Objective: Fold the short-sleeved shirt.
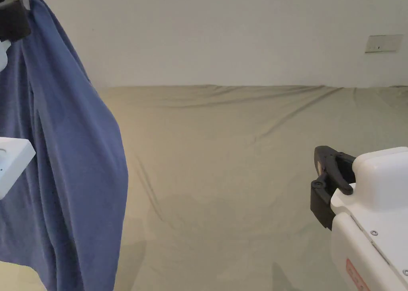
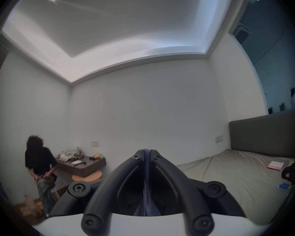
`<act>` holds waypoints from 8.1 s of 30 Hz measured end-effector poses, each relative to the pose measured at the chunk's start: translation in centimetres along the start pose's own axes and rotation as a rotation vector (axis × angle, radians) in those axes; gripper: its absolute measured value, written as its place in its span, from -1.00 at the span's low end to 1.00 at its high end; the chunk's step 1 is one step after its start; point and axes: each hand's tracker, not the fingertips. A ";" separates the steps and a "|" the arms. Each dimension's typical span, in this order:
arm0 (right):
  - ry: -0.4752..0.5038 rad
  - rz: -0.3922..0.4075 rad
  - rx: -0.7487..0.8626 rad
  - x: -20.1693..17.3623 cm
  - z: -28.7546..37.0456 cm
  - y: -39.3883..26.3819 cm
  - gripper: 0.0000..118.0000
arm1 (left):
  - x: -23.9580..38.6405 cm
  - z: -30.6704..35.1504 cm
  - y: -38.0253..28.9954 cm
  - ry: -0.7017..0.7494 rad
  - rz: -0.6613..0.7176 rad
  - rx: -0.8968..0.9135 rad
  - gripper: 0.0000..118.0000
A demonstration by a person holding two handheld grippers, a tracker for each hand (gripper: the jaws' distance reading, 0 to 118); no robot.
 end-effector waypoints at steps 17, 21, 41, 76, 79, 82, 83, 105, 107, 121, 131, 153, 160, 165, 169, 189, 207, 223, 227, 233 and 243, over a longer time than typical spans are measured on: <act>-0.205 -0.012 -0.130 8.7 1.3 -3.6 -0.98 | 34.1 -10.5 -23.8 -0.699 -0.115 -0.607 -0.95; -0.242 0.000 -0.205 10.7 0.7 -5.9 -0.98 | 43.0 -8.3 -35.9 -0.790 -0.210 -0.899 -0.95; -0.138 -0.004 -0.253 9.4 -5.2 -5.9 -0.98 | 24.1 -1.9 -26.4 -0.386 0.186 -0.601 0.87; 0.062 0.121 -0.223 -1.1 -10.3 -5.7 -0.98 | 10.9 0.9 -31.6 0.023 0.152 -0.814 -0.81; 0.049 0.086 -0.294 -0.2 -11.6 -7.8 -0.98 | 9.9 -0.6 -37.7 0.053 0.141 -0.986 0.61; 0.046 0.067 -0.343 0.7 -12.7 -9.5 -0.98 | 9.5 -2.4 -42.2 0.039 0.204 -1.069 0.98; 0.045 0.070 -0.355 1.0 -13.0 -9.9 -0.98 | 9.5 -3.0 -43.4 0.058 0.194 -1.087 0.98; 0.452 0.421 -0.838 -3.5 -41.4 -19.6 0.95 | 8.4 -0.6 -41.1 0.038 0.294 -1.014 -0.91; 0.466 0.528 -0.912 -4.5 -43.7 -22.5 0.95 | 8.4 0.0 -40.9 0.024 0.324 -1.016 -0.91; 0.460 0.403 -0.992 -2.4 -42.2 -23.3 -0.98 | 7.9 0.4 -41.2 0.018 0.348 -1.025 -0.91; 0.304 0.276 -0.676 5.3 -32.2 -9.2 -0.98 | 6.0 -1.4 -33.1 0.031 0.346 -0.850 -0.91; -0.136 0.010 0.055 19.0 -8.0 16.7 -0.98 | -0.4 -4.6 -3.6 0.015 0.233 -0.306 -0.91; -0.197 0.026 0.174 19.3 -5.4 21.1 -0.98 | -1.6 -4.3 2.5 0.031 0.200 -0.199 -0.91; -0.197 0.002 0.197 20.2 -5.4 23.0 -0.98 | -2.8 -5.1 4.0 0.011 0.199 -0.190 -0.91; -0.194 -0.003 0.189 20.0 -5.8 24.8 -0.98 | -3.6 -6.1 3.8 -0.011 0.170 -0.232 -0.91; -0.260 0.137 0.084 20.9 -26.7 26.6 -0.97 | -2.6 -25.8 -0.2 0.024 0.084 -0.347 -0.91; -0.258 0.125 0.122 22.7 -35.1 23.5 -0.97 | 1.4 -34.3 -3.1 0.066 0.083 -0.314 -0.91; -0.081 -0.054 -0.448 15.3 -25.1 -11.1 -0.97 | 6.8 -18.2 -37.3 -0.003 0.053 -0.893 -0.91; -0.061 -0.098 -0.610 13.9 -20.8 -17.6 -0.97 | 6.8 -12.3 -42.8 -0.011 0.067 -1.045 -0.91; -0.055 -0.129 -0.824 14.0 -15.9 -24.5 -0.97 | 6.6 -5.3 -45.5 -0.041 0.003 -1.150 -0.91; -0.069 -0.224 -0.956 15.1 -9.4 -25.0 -0.97 | 5.6 1.2 -44.2 -0.100 -0.110 -1.216 -0.91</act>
